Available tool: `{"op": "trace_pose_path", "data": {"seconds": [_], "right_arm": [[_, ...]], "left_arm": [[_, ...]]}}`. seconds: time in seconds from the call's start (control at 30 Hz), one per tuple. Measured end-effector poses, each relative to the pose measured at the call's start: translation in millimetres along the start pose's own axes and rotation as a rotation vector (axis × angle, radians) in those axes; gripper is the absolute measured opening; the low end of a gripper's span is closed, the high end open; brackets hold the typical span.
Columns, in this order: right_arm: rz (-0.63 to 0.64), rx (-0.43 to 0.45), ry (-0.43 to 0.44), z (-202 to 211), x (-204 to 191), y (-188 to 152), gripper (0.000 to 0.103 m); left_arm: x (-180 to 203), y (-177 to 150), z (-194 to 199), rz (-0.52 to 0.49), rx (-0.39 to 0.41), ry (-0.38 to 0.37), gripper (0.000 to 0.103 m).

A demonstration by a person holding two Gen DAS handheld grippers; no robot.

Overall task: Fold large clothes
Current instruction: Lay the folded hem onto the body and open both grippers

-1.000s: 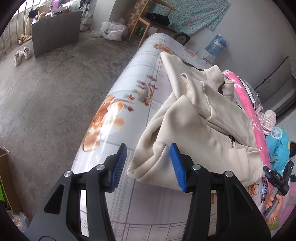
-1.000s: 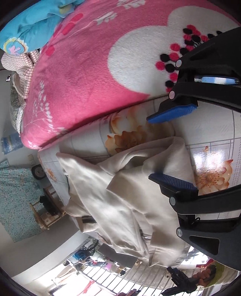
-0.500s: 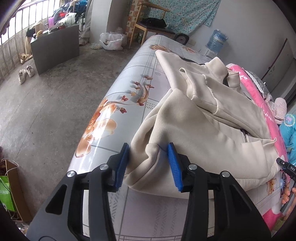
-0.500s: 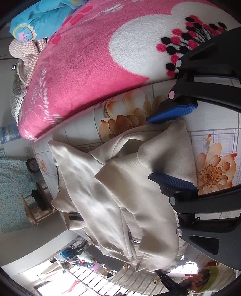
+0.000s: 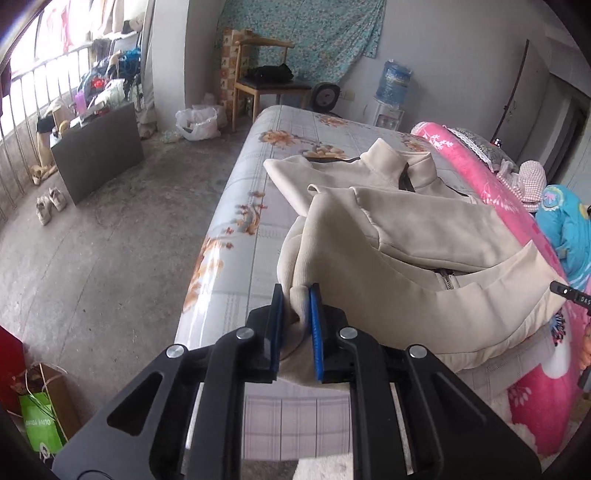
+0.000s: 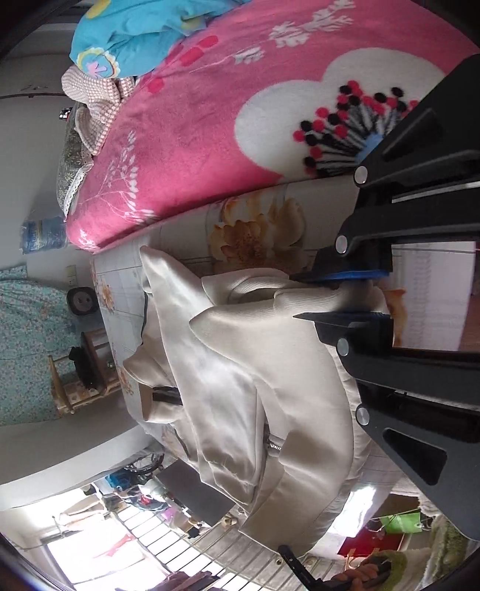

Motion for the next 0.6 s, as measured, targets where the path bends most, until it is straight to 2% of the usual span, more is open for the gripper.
{"op": "trace_pose_path", "data": {"seconds": [0.1, 0.13, 0.17, 0.2, 0.23, 0.3, 0.33, 0.37, 0.43, 0.5, 0.6], "right_arm": [[-0.021, -0.050, -0.003, 1, 2, -26, 0.017], [-0.031, -0.086, -0.032, -6, 7, -34, 0.022], [-0.039, -0.118, -0.074, -12, 12, -41, 0.023], [-0.061, -0.131, -0.096, -15, 19, -46, 0.032], [-0.102, -0.117, -0.078, -12, 25, -49, 0.038], [-0.178, -0.052, -0.054, 5, 36, -48, 0.041], [-0.194, -0.012, -0.081, 17, 39, -46, 0.043], [-0.199, 0.023, -0.107, 26, 40, -43, 0.045], [-0.191, 0.085, -0.102, 39, 36, -34, 0.048], [-0.143, 0.103, -0.065, 38, 20, -22, 0.048], [-0.009, 0.064, -0.030, 16, -17, -5, 0.049]], "left_arm": [[-29, -17, -12, 0.059, -0.084, 0.015, 0.014], [-39, -23, -23, 0.080, -0.124, 0.024, 0.016], [-50, -27, -32, 0.107, -0.148, 0.035, 0.018], [-58, -29, -36, 0.129, -0.148, 0.033, 0.019], [-63, -30, -33, 0.141, -0.129, 0.013, 0.024], [-65, -27, -19, 0.148, -0.061, 0.018, 0.023], [-66, -24, -11, 0.146, -0.021, 0.023, 0.024], [-66, -20, -4, 0.149, 0.008, 0.014, 0.024], [-61, -14, 5, 0.156, 0.042, -0.022, 0.024], [-45, -8, 3, 0.126, 0.036, -0.062, 0.024], [-7, -7, -23, 0.043, -0.035, -0.086, 0.024]]}}
Point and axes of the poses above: each gripper's, at about its wrist camera, not at the fingertips, and z roughly against the way its jaws point, x to its right, y to its top, the point moved 2 cm from there along -z, roughly the way its jaws point, and after that the axes turned 14 degrees about z, right-handed, at the moved point
